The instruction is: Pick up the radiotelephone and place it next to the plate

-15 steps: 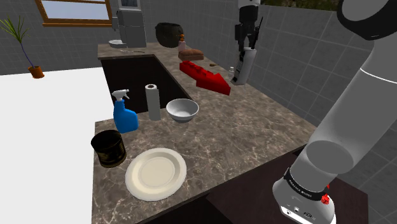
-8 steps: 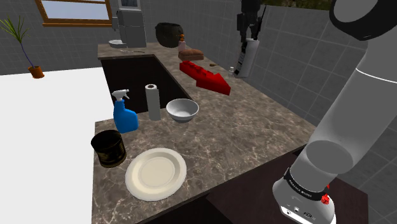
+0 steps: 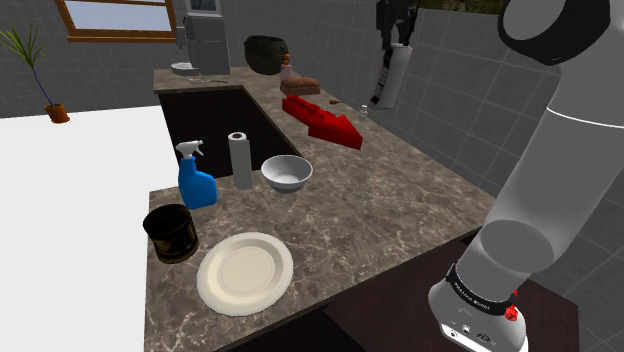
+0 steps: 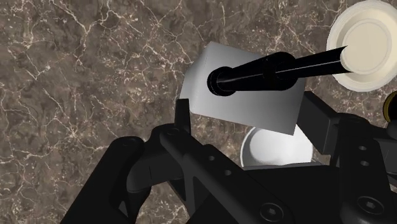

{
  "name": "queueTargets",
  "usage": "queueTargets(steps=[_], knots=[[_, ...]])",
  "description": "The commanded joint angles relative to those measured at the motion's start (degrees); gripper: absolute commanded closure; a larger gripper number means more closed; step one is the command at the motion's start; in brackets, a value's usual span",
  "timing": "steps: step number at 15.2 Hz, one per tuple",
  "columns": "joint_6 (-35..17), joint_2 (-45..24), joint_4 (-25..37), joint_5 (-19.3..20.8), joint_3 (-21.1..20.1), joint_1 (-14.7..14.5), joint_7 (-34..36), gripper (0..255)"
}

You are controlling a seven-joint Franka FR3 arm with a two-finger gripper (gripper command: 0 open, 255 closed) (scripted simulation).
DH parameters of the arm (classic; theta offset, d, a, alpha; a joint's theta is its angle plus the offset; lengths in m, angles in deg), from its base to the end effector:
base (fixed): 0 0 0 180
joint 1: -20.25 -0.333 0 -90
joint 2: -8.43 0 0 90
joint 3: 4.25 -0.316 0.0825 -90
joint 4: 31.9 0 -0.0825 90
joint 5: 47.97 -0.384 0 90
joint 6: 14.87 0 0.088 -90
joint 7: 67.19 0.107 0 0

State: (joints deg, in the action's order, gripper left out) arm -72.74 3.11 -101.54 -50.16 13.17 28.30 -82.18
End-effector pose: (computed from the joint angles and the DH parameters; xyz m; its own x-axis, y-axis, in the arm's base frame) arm 0.4691 -0.2058 0.6932 0.9487 -0.1510 -0.2777 -0.1805 -0.9800 -0.0838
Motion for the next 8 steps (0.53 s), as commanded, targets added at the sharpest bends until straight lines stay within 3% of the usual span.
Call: queueTargets(steps=[1, 3, 8], knots=[[2.29, -1.52, 3.73, -0.43, 0.19, 0.32, -0.26, 255], [3.58, -2.39, 5.86, -0.69, 0.29, 0.55, -0.43, 255], [-4.23, 1.83, -5.79, -1.18, -2.71, -3.58, 6.6, 255]])
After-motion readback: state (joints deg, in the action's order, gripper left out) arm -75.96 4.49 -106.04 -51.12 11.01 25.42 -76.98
